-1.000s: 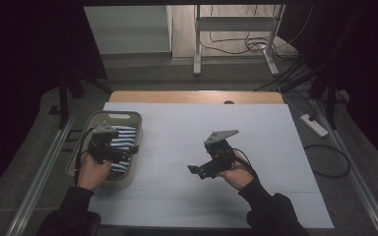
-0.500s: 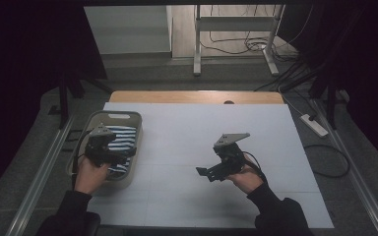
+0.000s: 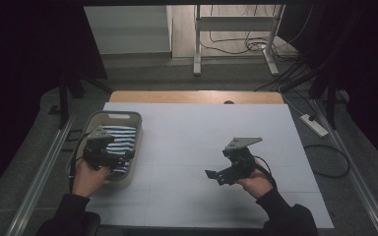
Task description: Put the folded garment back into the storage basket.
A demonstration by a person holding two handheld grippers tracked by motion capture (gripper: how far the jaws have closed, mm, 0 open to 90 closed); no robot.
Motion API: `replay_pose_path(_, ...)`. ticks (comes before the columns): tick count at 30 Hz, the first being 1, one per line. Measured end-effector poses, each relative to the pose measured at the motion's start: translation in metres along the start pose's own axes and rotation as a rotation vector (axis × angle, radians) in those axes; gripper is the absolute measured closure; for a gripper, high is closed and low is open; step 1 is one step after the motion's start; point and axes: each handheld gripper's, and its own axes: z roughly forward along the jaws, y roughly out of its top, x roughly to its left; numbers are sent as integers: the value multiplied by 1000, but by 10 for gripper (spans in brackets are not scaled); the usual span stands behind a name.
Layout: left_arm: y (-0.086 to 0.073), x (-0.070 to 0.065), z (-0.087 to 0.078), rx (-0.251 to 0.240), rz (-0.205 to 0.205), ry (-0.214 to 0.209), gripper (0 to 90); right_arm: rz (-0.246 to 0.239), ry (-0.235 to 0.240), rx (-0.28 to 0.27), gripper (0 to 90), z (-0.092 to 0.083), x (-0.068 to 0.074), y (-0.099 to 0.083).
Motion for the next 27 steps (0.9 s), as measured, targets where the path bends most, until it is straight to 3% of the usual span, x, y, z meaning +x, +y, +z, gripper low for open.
replay_pose_path(27,-14,-7,-13,13,-28,6,0,36,-54,14,0,-35,-5,-33)
